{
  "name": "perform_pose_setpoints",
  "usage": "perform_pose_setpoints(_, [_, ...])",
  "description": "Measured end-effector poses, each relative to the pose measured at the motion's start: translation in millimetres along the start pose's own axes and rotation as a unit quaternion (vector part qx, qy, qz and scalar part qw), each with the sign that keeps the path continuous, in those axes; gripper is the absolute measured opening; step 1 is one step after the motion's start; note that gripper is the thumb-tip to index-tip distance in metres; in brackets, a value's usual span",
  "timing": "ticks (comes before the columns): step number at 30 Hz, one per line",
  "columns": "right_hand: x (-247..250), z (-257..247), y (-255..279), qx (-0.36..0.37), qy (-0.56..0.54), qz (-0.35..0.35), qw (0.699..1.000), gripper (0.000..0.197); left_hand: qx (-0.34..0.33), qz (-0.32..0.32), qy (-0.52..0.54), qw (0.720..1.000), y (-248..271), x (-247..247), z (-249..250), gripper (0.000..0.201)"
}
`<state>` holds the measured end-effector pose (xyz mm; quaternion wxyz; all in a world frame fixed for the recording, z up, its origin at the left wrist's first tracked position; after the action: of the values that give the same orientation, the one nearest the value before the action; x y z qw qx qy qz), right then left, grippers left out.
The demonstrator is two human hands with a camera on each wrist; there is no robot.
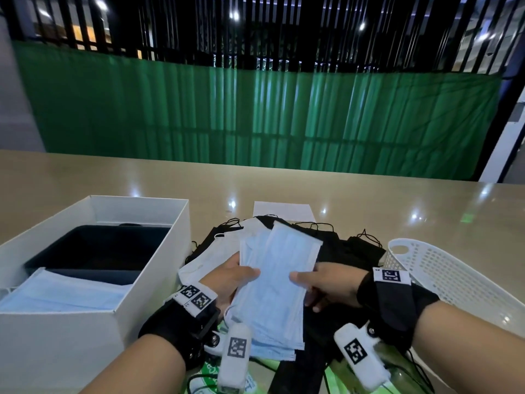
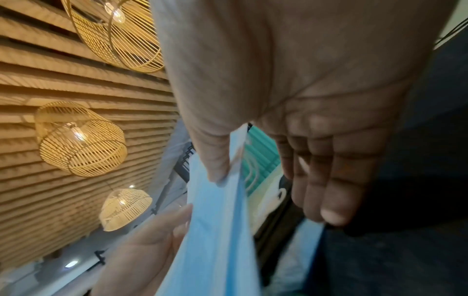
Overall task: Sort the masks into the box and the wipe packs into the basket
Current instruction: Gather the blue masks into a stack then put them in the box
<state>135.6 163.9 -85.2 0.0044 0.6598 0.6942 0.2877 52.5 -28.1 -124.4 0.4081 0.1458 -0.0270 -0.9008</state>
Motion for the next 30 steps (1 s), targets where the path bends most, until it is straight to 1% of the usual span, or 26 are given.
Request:
perform_pose_setpoints(1, [-1.4,-4.1,-0.3,0.034,-0.012,0.001,0.999,0.031,-0.021,-0.005,-0.008,1.000,1.8,-7.8,8.9,0.055])
perform_pose_setpoints(2, [-1.6,-10.5,0.4,0.076,-0.018,0.014,0.997,0.027,-0.041,0.009,-0.012,0.999,3.7,-14.8,19.5,0.052])
perform_pose_setpoints(4, [1.2,-28.8,7.7,0.171,-0.016,0.080,0.982,0.019,-0.103,0.061,-0.027,0.992,8.8,-28.0,44.7,0.044])
perform_pose_setpoints(6, [9.4,-48.4,18.8,0.239,-0.031,0.144,0.960,0.019,-0.175,0.080,-0.048,0.980,13.5,-38.7,68.5,0.036])
perform_pose_setpoints(7, [13.3,-56.1,24.2,0.266,-0.031,0.150,0.952,0.022,-0.206,0.087,-0.063,0.973,15.3,-42.0,77.0,0.034])
perform_pose_setpoints(8, [15.9,-62.3,29.5,0.290,-0.020,0.142,0.946,0.028,-0.226,0.089,-0.078,0.967,19.7,-46.1,83.7,0.034])
perform_pose_setpoints(9, [17.3,-65.0,33.2,0.306,0.002,0.124,0.944,0.036,-0.229,0.078,-0.095,0.966,21.4,-48.9,86.2,0.041])
perform_pose_setpoints(10, [16.5,-65.9,36.6,0.316,0.029,0.099,0.943,0.041,-0.217,0.069,-0.120,0.966,22.0,-51.1,85.2,0.053])
perform_pose_setpoints(11, [14.7,-64.2,37.5,0.320,0.059,0.077,0.942,0.040,-0.207,0.059,-0.138,0.967,19.6,-50.5,80.3,0.062])
perform_pose_setpoints(13, [9.4,-58.2,38.0,0.314,0.089,0.051,0.944,0.031,-0.193,0.045,-0.154,0.968,22.0,-52.4,72.1,0.067])
perform_pose_setpoints(14, [7.6,-54.1,37.6,0.304,0.081,0.039,0.948,0.032,-0.181,0.030,-0.157,0.970,23.2,-52.8,67.8,0.070])
perform_pose_setpoints(15, [6.5,-49.6,35.9,0.293,0.075,0.026,0.953,0.038,-0.171,0.005,-0.151,0.974,22.1,-52.3,63.8,0.072])
perform_pose_setpoints(16, [5.3,-45.9,34.3,0.282,0.077,0.011,0.956,0.044,-0.157,-0.014,-0.151,0.976,23.2,-52.5,61.5,0.069])
perform_pose_setpoints(17, [5.1,-41.7,31.8,0.268,0.088,0.005,0.960,0.047,-0.143,-0.025,-0.154,0.977,24.3,-51.8,59.7,0.060])
perform_pose_setpoints(18, [4.9,-38.3,29.3,0.250,0.100,0.007,0.963,0.045,-0.130,-0.022,-0.156,0.979,24.6,-51.1,58.3,0.049])
perform_pose_setpoints(19, [5.1,-35.0,27.2,0.227,0.116,0.018,0.967,0.041,-0.118,-0.006,-0.156,0.981,22.1,-48.2,55.1,0.042])
perform_pose_setpoints(20, [5.9,-32.6,25.5,0.205,0.130,0.030,0.970,0.036,-0.109,0.018,-0.160,0.981,21.2,-47.6,53.3,0.041])
perform_pose_setpoints(22, [7.4,-28.1,21.2,0.166,0.141,0.048,0.975,0.026,-0.106,0.042,-0.140,0.984,19.3,-47.0,51.6,0.048])
perform_pose_setpoints(23, [7.9,-26.5,19.9,0.155,0.125,0.053,0.979,0.021,-0.116,0.054,-0.098,0.987,18.8,-46.8,53.0,0.040])
perform_pose_setpoints(24, [8.4,-25.0,18.1,0.149,0.088,0.057,0.983,0.018,-0.124,0.075,-0.040,0.989,19.7,-47.0,56.2,0.027])
perform_pose_setpoints(25, [9.1,-24.1,17.3,0.147,0.034,0.058,0.987,0.018,-0.128,0.096,0.018,0.987,18.4,-45.4,59.0,0.019])
perform_pose_setpoints(26, [9.1,-23.1,16.9,0.146,-0.028,0.054,0.987,0.020,-0.129,0.126,0.065,0.981,17.8,-44.0,61.9,0.019])
perform_pose_setpoints(28, [7.7,-21.2,16.1,0.139,-0.142,0.036,0.979,0.024,-0.131,0.178,0.130,0.967,13.7,-38.7,62.7,0.023])
perform_pose_setpoints(30, [5.7,-18.1,14.1,0.138,-0.215,0.028,0.966,0.023,-0.125,0.199,0.177,0.956,12.5,-38.7,61.0,0.025])
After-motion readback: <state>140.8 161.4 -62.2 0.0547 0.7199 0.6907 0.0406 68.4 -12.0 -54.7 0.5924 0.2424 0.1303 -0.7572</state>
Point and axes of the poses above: each hand's wrist, its own y-axis away from the middle knuckle, its own x-axis out of the back of the hand, z = x × y, the point moved 2 cm from there along -y, towards the middle knuckle, and after that the axes turned 2 degrees about z, right-handed, at the moved point
